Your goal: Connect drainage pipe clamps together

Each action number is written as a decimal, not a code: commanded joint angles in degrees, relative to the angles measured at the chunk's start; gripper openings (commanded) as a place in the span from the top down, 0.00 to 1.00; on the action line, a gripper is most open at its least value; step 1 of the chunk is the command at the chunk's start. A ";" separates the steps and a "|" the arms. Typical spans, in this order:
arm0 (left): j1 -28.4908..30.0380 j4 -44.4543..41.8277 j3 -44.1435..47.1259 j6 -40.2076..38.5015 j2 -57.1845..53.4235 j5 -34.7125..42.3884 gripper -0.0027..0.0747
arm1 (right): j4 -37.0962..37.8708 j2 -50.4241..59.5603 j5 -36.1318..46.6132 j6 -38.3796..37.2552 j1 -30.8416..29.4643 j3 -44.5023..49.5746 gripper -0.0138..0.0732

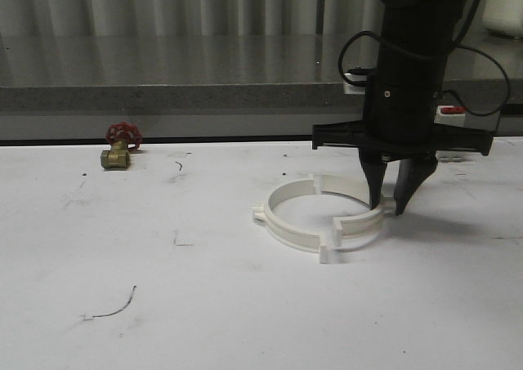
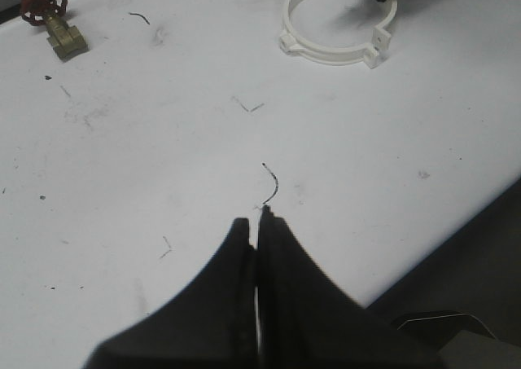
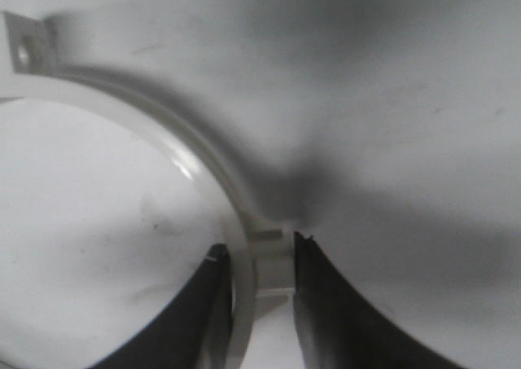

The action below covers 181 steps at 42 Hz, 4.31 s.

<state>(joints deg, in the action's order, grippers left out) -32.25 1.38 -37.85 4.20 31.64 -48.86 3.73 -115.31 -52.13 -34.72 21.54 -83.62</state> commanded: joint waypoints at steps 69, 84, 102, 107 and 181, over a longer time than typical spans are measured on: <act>0.01 0.52 -1.58 0.03 0.19 3.80 0.99 | 0.08 1.98 3.01 -0.01 0.82 -1.16 0.47; 0.01 0.52 -1.58 0.03 0.19 3.80 0.99 | -0.69 16.05 0.67 17.38 -0.64 -0.96 0.47; 0.01 0.52 -1.58 0.03 0.19 3.80 0.99 | -8.32 47.61 12.48 38.51 -6.98 23.03 0.47; 0.01 0.52 -1.58 0.03 0.19 3.80 0.99 | -8.25 57.89 13.53 38.31 -6.98 30.36 0.47; 0.01 0.52 -1.58 0.03 0.19 3.80 0.99 | -7.51 89.37 17.14 38.29 -6.98 50.25 0.98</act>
<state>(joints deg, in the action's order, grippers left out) -32.25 1.38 -37.85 4.20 31.64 -48.86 -4.13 -25.80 -39.38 3.15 14.84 -31.99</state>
